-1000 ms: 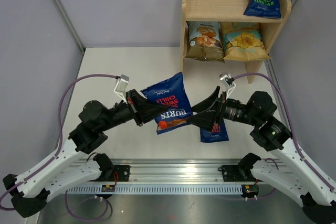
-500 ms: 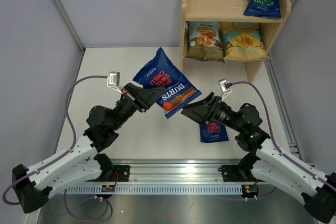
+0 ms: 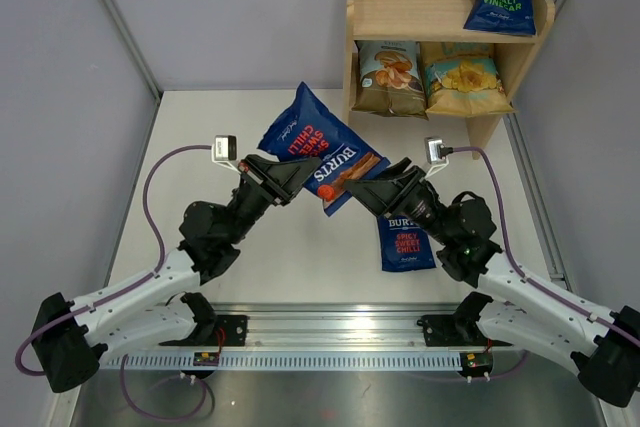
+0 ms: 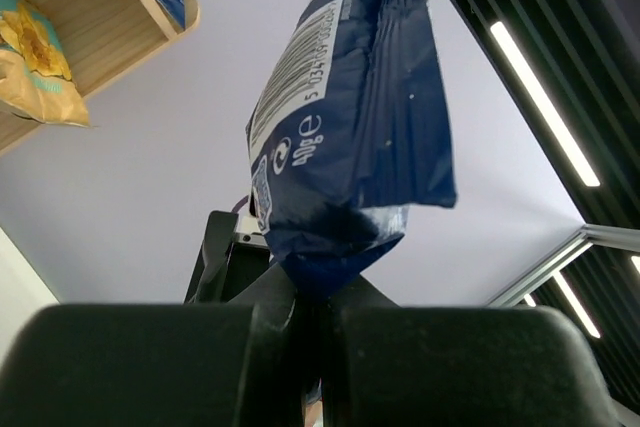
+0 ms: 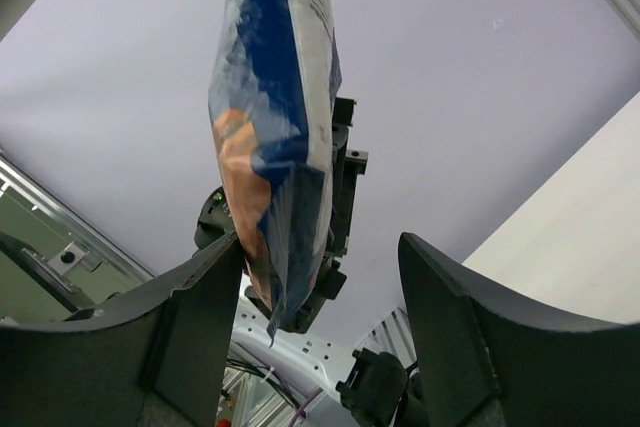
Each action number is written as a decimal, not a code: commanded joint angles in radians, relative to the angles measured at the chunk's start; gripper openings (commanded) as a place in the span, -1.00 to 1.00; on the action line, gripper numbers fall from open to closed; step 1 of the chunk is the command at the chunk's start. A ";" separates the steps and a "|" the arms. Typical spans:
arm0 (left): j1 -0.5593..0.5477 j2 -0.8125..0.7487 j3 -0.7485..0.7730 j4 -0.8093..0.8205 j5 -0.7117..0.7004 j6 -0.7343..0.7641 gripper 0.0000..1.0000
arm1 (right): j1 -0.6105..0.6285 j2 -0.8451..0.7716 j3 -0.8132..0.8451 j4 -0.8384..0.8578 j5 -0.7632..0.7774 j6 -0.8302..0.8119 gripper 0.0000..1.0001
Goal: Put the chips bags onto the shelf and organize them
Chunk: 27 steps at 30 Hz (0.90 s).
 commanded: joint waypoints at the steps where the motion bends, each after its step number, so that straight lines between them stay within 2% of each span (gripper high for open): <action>1: -0.006 -0.004 -0.012 0.081 -0.029 -0.020 -0.99 | 0.010 0.009 0.058 0.063 0.076 -0.030 0.39; 5: -0.006 0.004 0.017 0.011 -0.009 -0.010 -0.99 | 0.010 0.024 0.099 0.005 0.048 -0.058 0.34; 7: -0.006 0.010 0.036 -0.043 0.003 -0.004 -1.00 | 0.010 0.022 0.098 0.001 0.051 -0.070 0.19; 8: -0.006 0.010 0.036 -0.041 0.003 -0.004 -1.00 | 0.010 0.018 0.098 -0.014 0.051 -0.075 0.05; 11: -0.006 0.004 0.031 -0.038 0.003 -0.012 -0.99 | 0.011 0.006 0.110 -0.080 0.034 -0.082 -0.10; 12: -0.006 0.001 0.034 -0.044 0.003 -0.004 -0.91 | 0.011 0.001 0.110 -0.087 0.027 -0.091 -0.17; 15: -0.006 -0.018 0.044 -0.090 -0.012 0.009 -0.84 | 0.011 -0.016 0.113 -0.132 0.030 -0.099 -0.28; 17: -0.004 -0.031 0.044 -0.106 -0.026 0.019 -0.60 | 0.010 -0.025 0.113 -0.158 0.039 -0.104 -0.38; 18: -0.004 -0.039 0.047 -0.130 -0.029 0.029 -0.15 | 0.011 -0.030 0.113 -0.167 0.044 -0.107 -0.50; 21: -0.004 -0.079 0.061 -0.202 -0.064 0.069 0.48 | 0.010 -0.045 0.128 -0.244 0.083 -0.114 -0.52; 22: -0.004 -0.097 0.073 -0.283 -0.079 0.081 0.76 | 0.010 -0.048 0.137 -0.262 0.111 -0.116 -0.53; 24: -0.004 -0.154 0.096 -0.392 -0.150 0.138 0.98 | 0.010 -0.054 0.148 -0.336 0.160 -0.114 -0.54; 27: -0.002 -0.229 0.143 -0.694 -0.262 0.215 0.98 | 0.004 -0.056 0.183 -0.428 0.275 -0.093 -0.57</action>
